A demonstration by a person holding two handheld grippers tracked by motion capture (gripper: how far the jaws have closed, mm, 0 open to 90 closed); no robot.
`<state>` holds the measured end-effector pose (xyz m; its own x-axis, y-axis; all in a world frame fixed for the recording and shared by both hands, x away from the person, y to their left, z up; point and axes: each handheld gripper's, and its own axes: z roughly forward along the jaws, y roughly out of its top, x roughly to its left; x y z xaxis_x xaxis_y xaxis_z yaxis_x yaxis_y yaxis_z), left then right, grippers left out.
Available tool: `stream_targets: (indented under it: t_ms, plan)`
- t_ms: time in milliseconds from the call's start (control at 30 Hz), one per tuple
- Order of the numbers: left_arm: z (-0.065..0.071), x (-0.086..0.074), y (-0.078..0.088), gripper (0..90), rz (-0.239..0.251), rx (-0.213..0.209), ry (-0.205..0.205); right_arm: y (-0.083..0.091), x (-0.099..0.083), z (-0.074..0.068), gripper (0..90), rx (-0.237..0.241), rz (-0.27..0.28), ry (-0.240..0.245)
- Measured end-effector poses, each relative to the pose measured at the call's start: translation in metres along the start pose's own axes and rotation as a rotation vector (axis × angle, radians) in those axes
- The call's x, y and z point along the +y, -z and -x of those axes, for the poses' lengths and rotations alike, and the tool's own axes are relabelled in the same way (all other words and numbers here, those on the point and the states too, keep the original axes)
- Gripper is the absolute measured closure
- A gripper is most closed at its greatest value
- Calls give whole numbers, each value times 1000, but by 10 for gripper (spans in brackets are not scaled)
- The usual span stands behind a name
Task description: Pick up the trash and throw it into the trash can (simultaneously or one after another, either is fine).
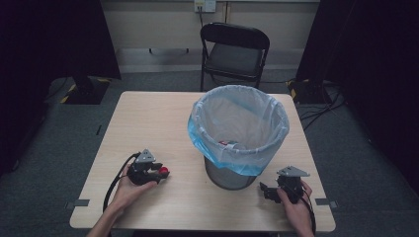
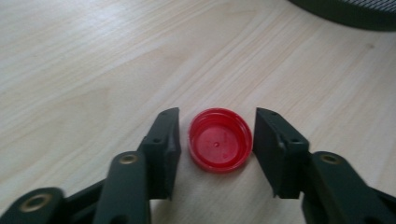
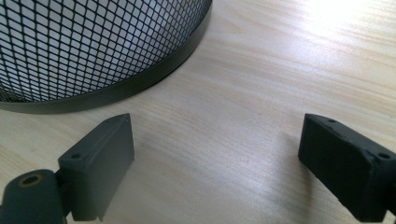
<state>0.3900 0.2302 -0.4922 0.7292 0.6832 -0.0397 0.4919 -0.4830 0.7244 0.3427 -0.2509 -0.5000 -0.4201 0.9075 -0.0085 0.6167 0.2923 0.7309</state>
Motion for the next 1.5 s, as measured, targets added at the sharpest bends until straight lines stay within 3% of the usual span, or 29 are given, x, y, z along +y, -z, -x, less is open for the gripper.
stream_targets:
  t_ms: [67, 533, 867, 1067, 1233, 1500]
  plan:
    - [3, 1, 0, 548, -7, 27, -24, 0, 0, 0, 98, 0, 0, 0]
    - [5, 3, 0, 592, -28, 34, -18, 0, 0, 0, 98, 0, 0, 0]
    - [5, 7, -1, 594, -36, -11, -12, 0, 0, 0, 98, 0, 0, 0]
    - [5, 12, 3, 594, 9, -43, -11, 0, 0, 0, 98, 1, 0, 0]
    - [1, 14, 11, 594, 63, -80, 28, 0, 0, 0, 98, 1, 0, 1]
    - [-5, 18, 19, 594, 128, -95, 57, 0, 0, 0, 98, 1, 0, 1]
